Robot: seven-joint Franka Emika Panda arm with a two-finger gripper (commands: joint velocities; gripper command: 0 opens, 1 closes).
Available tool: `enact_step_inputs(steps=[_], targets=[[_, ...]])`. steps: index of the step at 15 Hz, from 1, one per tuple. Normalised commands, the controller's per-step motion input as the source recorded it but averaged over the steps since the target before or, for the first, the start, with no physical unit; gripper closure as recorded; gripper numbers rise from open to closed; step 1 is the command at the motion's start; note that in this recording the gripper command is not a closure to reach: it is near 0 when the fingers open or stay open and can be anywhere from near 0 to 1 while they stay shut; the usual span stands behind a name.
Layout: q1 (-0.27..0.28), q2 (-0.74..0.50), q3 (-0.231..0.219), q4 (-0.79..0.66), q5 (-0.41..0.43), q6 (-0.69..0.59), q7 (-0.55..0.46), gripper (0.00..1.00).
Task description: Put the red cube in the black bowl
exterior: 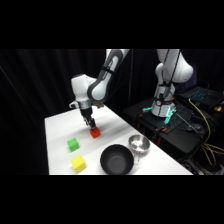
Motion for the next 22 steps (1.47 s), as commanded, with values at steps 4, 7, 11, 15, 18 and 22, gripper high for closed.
enact_step_inputs(steps=[4,7,11,15,18,22], targets=[[-0.061,0.04,0.100,-0.08,0.087,0.20,0.00,0.00],[-0.033,0.03,0.050,-0.09,0.043,0.21,0.06,0.00],[-0.002,-0.01,0.009,-0.11,-0.009,0.18,0.11,1.00],[0.020,-0.12,-0.016,-0.14,-0.047,0.08,0.11,1.00],[0.069,-0.34,-0.065,-0.28,-0.087,-0.03,0.16,1.00],[0.145,-0.58,-0.118,-0.33,-0.145,-0.25,0.21,1.00]])
